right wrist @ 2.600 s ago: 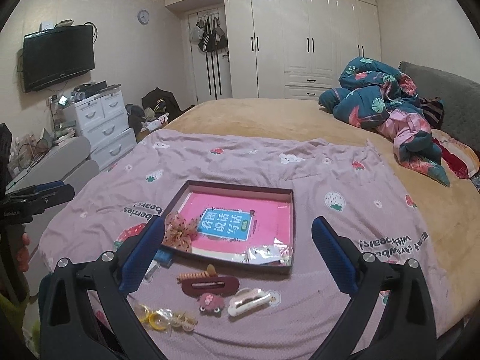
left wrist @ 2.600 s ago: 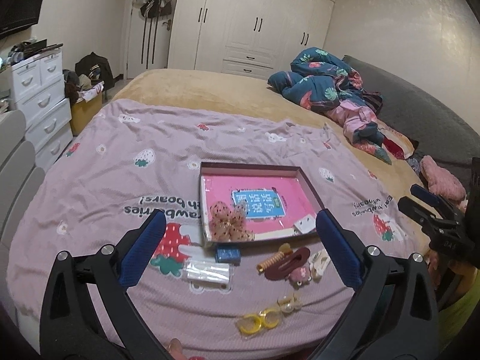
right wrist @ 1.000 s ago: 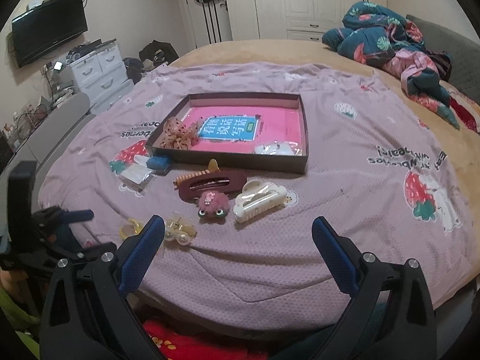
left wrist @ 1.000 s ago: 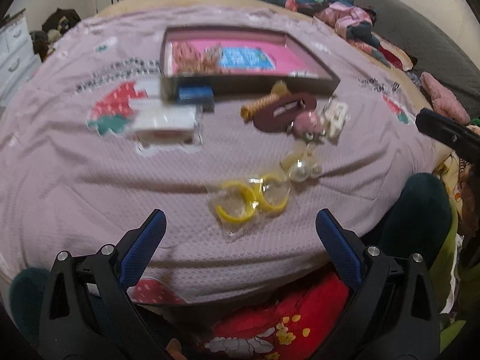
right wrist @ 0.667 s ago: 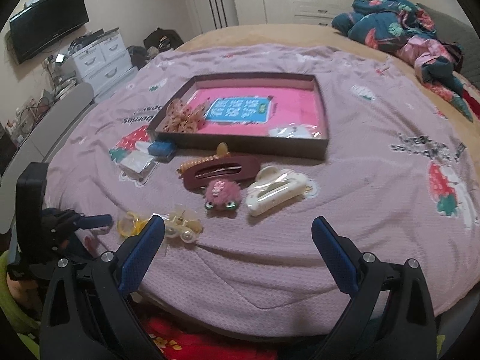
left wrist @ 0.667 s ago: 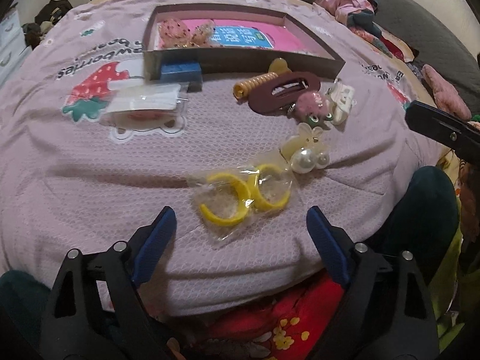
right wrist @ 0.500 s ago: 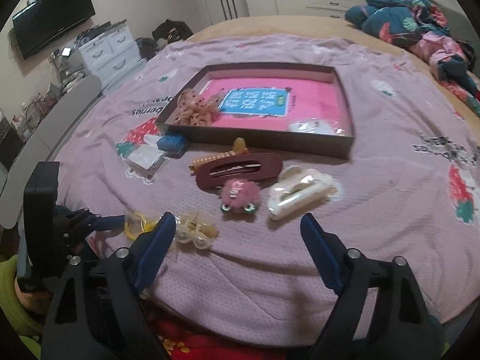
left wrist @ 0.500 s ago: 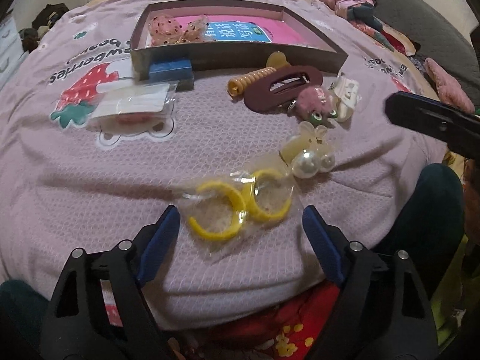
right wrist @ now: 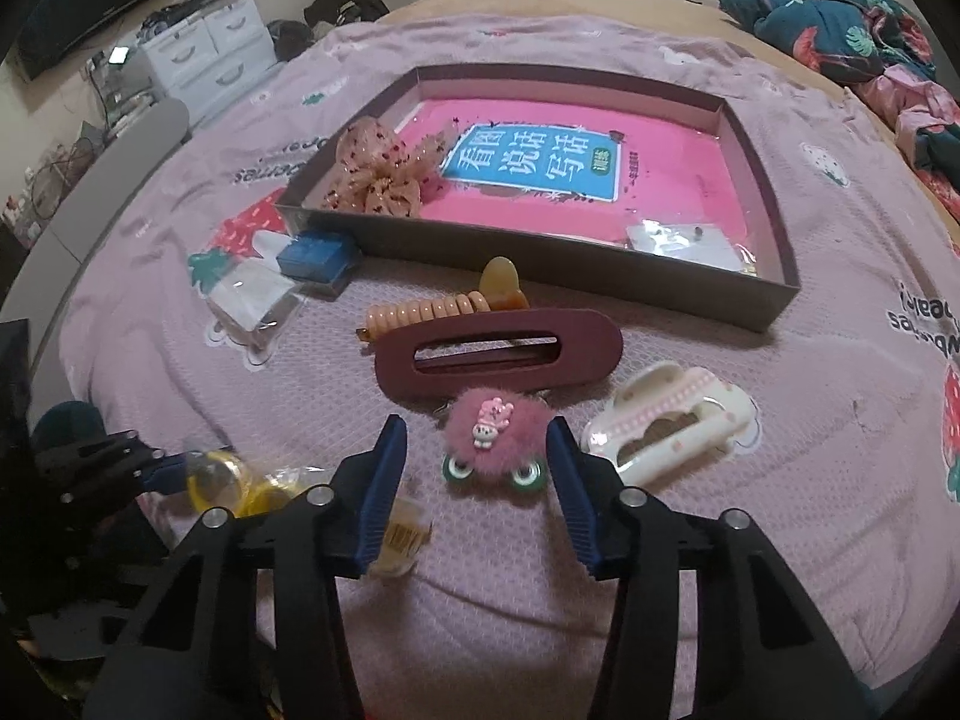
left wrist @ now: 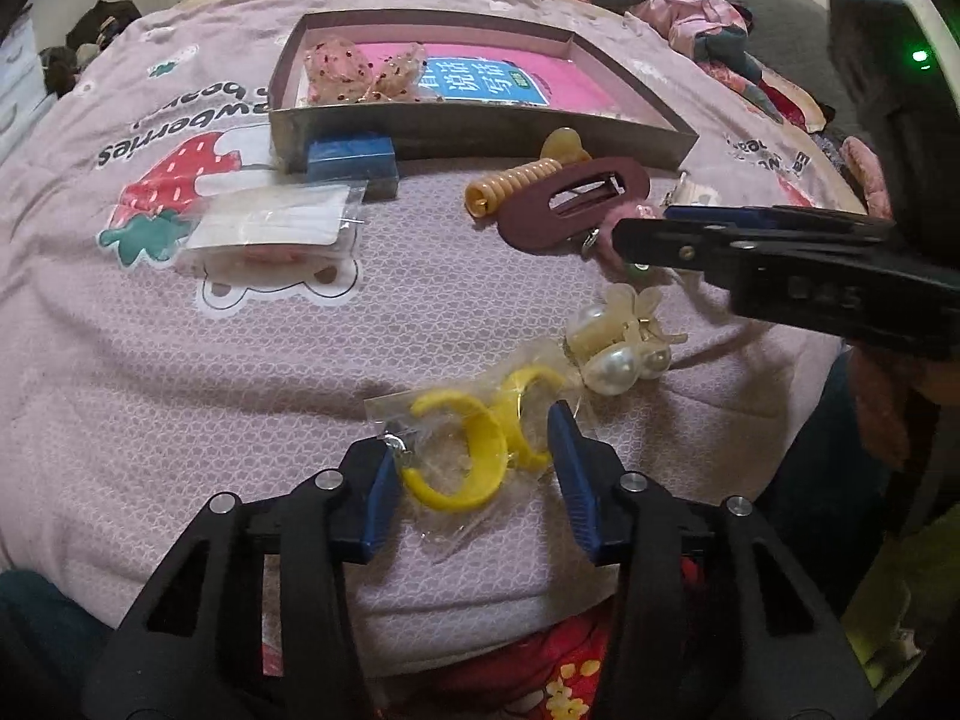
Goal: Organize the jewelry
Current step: 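Grasp the bagged yellow hair ties with the left tool while the right tool grasps the pink fluffy clip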
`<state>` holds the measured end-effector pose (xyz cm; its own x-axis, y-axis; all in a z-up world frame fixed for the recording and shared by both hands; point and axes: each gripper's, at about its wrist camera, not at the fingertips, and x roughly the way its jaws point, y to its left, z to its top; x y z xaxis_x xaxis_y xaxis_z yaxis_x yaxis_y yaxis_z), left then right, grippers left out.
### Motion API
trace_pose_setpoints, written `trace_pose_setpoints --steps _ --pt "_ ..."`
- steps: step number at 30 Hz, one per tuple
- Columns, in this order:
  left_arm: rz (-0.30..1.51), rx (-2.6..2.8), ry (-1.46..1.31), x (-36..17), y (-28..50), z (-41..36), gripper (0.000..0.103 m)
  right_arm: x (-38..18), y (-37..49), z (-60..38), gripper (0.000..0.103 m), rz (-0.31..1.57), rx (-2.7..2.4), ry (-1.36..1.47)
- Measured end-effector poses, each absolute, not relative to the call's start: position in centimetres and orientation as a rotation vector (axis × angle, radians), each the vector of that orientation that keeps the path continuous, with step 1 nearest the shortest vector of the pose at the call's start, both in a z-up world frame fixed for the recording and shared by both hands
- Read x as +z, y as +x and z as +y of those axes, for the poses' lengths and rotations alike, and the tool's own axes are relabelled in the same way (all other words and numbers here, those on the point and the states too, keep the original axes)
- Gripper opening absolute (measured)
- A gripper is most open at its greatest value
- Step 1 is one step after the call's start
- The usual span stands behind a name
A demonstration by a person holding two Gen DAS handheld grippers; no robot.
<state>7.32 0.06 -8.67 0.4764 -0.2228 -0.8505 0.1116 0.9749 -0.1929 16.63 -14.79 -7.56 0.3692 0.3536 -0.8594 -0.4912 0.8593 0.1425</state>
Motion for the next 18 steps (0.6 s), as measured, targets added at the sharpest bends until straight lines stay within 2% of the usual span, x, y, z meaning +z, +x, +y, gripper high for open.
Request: trace_pose_setpoints --steps 4,7,18 --pt "1.053 -0.211 -0.144 -8.3 7.0 0.7 0.032 -8.5 17.0 -14.5 0.04 1.074 0.531 -0.175" --pt "1.05 -0.206 -0.165 -7.9 6.9 1.4 0.03 -8.8 17.1 -14.3 0.033 1.065 0.522 -0.203" --pt "0.987 -0.171 -0.189 -5.5 6.8 3.2 0.029 -7.2 16.6 -15.2 0.026 1.017 0.552 -0.151"
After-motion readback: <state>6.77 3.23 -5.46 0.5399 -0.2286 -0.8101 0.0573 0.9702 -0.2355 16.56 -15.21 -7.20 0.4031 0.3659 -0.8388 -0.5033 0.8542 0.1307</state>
